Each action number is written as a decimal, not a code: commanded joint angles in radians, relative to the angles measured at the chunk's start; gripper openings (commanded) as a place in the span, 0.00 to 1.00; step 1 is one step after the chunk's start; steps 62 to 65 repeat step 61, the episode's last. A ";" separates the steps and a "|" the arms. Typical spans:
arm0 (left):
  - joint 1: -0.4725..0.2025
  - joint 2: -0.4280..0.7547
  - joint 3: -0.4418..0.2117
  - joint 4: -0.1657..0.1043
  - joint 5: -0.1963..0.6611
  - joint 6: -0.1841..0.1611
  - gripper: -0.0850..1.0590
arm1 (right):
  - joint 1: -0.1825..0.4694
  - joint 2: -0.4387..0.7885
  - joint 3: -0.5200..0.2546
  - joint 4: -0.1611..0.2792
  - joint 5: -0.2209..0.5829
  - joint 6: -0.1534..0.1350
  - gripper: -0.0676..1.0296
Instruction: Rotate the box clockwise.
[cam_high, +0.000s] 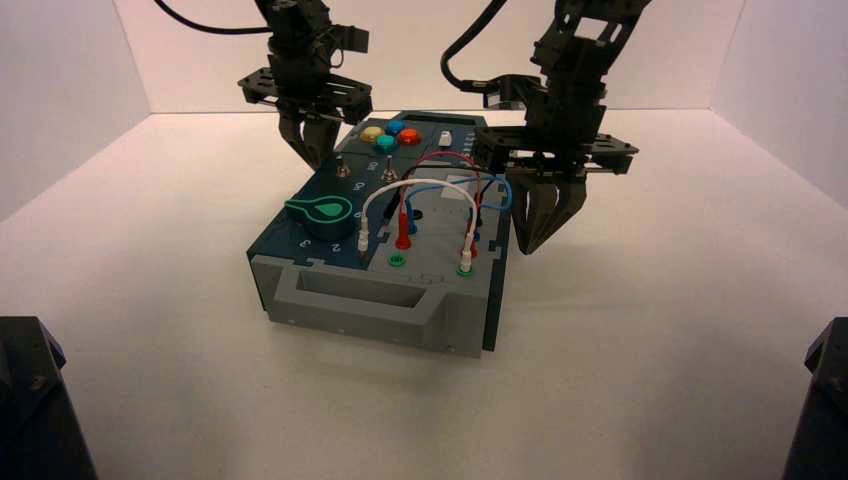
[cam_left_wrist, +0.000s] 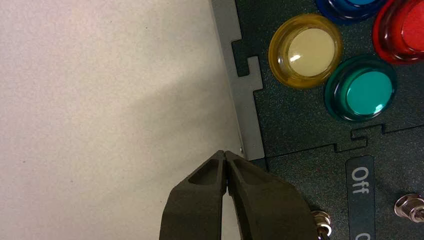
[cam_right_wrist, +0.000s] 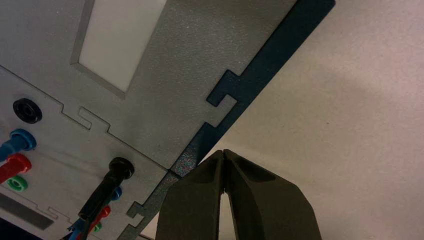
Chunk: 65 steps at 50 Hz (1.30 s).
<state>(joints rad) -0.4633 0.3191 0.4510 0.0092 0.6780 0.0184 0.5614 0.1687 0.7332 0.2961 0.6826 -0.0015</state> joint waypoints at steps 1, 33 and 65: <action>-0.021 -0.077 0.015 -0.018 -0.006 0.012 0.05 | -0.018 -0.081 -0.009 -0.006 -0.005 -0.002 0.04; -0.017 -0.603 0.129 -0.020 0.117 -0.021 0.05 | -0.031 -0.457 0.015 -0.054 0.043 0.003 0.04; -0.017 -0.753 0.244 -0.017 0.103 -0.021 0.05 | -0.023 -0.626 0.120 -0.072 -0.034 -0.028 0.04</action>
